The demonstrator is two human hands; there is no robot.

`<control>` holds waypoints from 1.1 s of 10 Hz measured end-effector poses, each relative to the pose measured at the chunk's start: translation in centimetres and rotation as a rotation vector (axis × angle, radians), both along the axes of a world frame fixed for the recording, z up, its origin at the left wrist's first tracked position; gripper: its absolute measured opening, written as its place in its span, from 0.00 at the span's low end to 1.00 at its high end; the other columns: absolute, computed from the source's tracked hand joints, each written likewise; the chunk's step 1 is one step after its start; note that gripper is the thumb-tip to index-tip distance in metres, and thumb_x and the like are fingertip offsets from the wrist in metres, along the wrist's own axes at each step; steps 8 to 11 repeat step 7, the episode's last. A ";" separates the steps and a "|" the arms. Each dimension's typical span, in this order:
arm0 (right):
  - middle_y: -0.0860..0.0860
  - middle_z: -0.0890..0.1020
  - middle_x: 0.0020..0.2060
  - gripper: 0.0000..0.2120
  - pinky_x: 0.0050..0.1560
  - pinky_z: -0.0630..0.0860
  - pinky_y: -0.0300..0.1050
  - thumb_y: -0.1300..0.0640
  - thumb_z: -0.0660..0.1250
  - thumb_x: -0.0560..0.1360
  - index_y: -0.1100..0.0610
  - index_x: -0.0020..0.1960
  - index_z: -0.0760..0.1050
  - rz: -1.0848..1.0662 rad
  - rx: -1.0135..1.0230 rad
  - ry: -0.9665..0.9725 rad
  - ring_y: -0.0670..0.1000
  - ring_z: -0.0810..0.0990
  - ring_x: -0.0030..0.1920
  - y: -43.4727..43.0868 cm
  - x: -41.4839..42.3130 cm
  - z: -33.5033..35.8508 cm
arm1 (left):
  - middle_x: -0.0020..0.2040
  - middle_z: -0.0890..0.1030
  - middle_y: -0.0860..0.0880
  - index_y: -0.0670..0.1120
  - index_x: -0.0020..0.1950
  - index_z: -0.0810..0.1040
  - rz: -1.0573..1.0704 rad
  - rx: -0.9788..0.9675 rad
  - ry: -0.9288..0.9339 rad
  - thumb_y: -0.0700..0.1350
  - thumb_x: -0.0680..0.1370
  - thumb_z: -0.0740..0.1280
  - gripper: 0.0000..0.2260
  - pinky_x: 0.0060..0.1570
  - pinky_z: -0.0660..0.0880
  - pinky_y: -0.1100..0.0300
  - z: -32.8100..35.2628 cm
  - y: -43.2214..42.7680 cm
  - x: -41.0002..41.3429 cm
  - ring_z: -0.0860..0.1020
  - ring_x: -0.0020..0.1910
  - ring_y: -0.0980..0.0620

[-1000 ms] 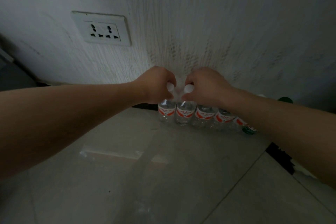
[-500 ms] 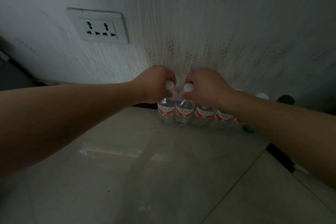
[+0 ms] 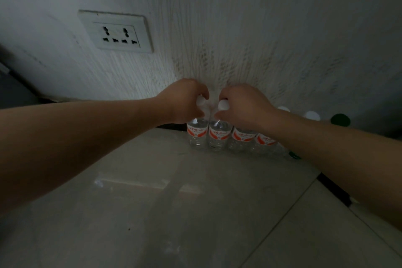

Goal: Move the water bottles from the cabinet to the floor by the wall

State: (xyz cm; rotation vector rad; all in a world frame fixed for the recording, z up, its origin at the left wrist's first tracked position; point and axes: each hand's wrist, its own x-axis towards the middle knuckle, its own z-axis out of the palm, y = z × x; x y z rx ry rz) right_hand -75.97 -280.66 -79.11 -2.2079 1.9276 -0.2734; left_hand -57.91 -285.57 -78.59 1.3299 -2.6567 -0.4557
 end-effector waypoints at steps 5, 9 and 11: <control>0.51 0.81 0.49 0.24 0.46 0.77 0.48 0.43 0.74 0.66 0.54 0.57 0.78 0.008 0.007 -0.006 0.52 0.79 0.48 0.3 0.1 0.5 | 0.60 0.79 0.48 0.50 0.65 0.77 -0.018 0.004 0.003 0.52 0.69 0.76 0.25 0.55 0.74 0.55 0.1 -0.1 0.2 0.77 0.58 0.48; 0.51 0.80 0.54 0.30 0.50 0.75 0.47 0.40 0.75 0.66 0.55 0.62 0.75 0.023 -0.007 0.000 0.53 0.78 0.53 0.9 -0.2 1.3 | 0.58 0.78 0.49 0.50 0.64 0.77 -0.087 -0.099 0.049 0.53 0.70 0.75 0.24 0.54 0.75 0.52 0.7 0.4 0.5 0.77 0.57 0.48; 0.51 0.80 0.54 0.30 0.50 0.75 0.47 0.40 0.75 0.66 0.55 0.62 0.75 0.023 -0.007 0.000 0.53 0.78 0.53 0.9 -0.2 1.3 | 0.58 0.78 0.49 0.50 0.64 0.77 -0.087 -0.099 0.049 0.53 0.70 0.75 0.24 0.54 0.75 0.52 0.7 0.4 0.5 0.77 0.57 0.48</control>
